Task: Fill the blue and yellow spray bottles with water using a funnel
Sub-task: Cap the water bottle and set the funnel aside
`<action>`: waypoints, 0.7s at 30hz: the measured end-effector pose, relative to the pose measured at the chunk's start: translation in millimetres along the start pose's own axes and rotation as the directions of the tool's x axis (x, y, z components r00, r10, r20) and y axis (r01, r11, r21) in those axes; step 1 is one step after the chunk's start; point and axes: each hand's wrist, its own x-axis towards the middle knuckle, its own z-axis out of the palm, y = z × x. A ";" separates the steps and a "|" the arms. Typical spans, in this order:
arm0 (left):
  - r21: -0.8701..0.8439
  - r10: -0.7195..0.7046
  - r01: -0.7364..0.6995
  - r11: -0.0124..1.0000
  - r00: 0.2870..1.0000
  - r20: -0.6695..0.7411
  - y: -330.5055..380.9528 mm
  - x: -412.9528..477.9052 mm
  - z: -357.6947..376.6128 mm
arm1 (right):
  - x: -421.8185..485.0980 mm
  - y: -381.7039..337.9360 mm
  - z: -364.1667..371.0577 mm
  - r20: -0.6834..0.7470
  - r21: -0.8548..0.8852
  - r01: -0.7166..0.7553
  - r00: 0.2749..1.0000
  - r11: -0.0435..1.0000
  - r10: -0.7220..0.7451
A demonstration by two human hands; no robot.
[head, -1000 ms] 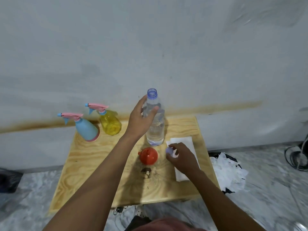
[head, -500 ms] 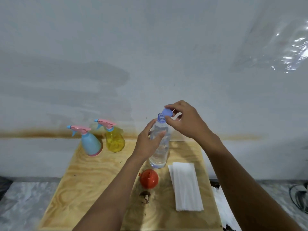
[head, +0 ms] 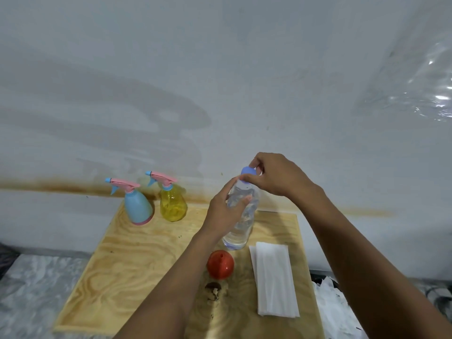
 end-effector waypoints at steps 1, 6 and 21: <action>-0.001 -0.001 0.001 1.000 1.000 -0.001 0.0 0.4 -0.4 | 0.3 -1.0 0.0 -0.013 -0.057 0.001 1.000 0.998 -0.002; 0.002 0.007 -0.008 1.000 1.000 0.017 0.6 0.3 -1.3 | -1.0 4.2 -10.7 0.045 -0.023 0.186 0.982 0.982 -0.185; -0.014 -0.020 0.020 1.000 1.000 0.005 2.3 3.2 0.0 | 4.7 7.7 -13.7 0.189 -0.107 0.331 0.933 0.938 -0.307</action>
